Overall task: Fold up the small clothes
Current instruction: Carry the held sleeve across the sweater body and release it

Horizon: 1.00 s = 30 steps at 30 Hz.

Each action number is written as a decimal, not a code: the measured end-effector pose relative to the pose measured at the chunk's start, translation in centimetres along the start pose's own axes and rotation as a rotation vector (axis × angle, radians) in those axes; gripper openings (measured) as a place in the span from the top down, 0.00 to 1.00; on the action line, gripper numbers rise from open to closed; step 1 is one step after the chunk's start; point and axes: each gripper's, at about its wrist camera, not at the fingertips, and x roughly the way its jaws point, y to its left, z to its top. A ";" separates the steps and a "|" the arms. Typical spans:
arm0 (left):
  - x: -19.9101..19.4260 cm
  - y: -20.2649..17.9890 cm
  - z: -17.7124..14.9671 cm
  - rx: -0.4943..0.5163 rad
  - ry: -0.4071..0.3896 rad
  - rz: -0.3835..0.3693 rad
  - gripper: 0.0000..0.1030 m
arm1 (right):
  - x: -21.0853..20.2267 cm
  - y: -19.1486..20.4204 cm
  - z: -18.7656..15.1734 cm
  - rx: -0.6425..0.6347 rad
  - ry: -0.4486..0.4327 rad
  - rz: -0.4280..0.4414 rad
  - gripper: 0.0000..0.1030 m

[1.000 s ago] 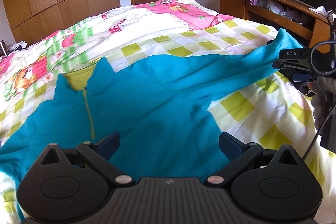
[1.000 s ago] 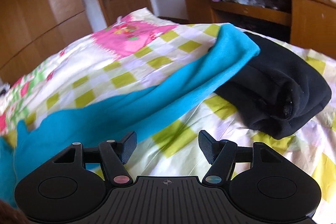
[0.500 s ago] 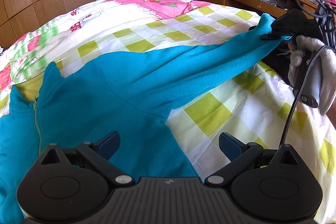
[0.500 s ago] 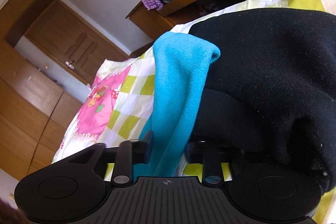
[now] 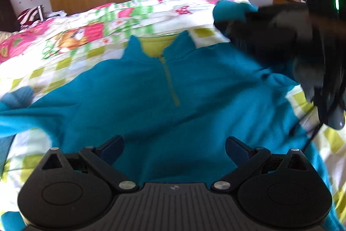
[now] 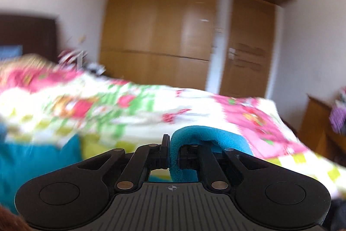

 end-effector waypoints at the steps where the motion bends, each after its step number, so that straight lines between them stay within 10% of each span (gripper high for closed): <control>1: -0.2 1.1 -0.7 0.001 0.014 0.018 0.00 | 0.3 4.3 -0.9 -0.134 0.018 0.072 0.93; 4: -0.4 2.7 -3.3 0.053 0.038 0.066 0.00 | 0.8 13.1 -4.7 -0.433 0.093 0.220 0.97; 11: -1.3 5.4 -3.8 -0.064 -0.011 -0.018 0.00 | 1.6 14.7 -5.6 -0.422 0.240 0.252 0.85; 16: -1.9 6.4 -4.3 -0.093 -0.013 -0.035 0.00 | 0.9 13.2 -3.8 -0.274 0.251 0.338 0.41; 22: -2.8 6.1 -4.4 -0.083 -0.021 -0.015 0.00 | 6.1 11.1 -1.3 0.225 0.353 0.388 0.45; 24: -3.0 6.3 -4.4 -0.085 -0.024 -0.012 0.00 | 7.4 10.7 -0.9 0.345 0.356 0.336 0.66; 25: -3.1 6.4 -4.4 -0.085 -0.025 -0.011 0.00 | 7.7 10.8 -0.6 0.356 0.356 0.315 0.88; 30: -4.0 7.0 -5.2 -0.094 -0.026 -0.004 0.00 | 5.0 16.3 1.2 -0.012 0.204 0.354 0.93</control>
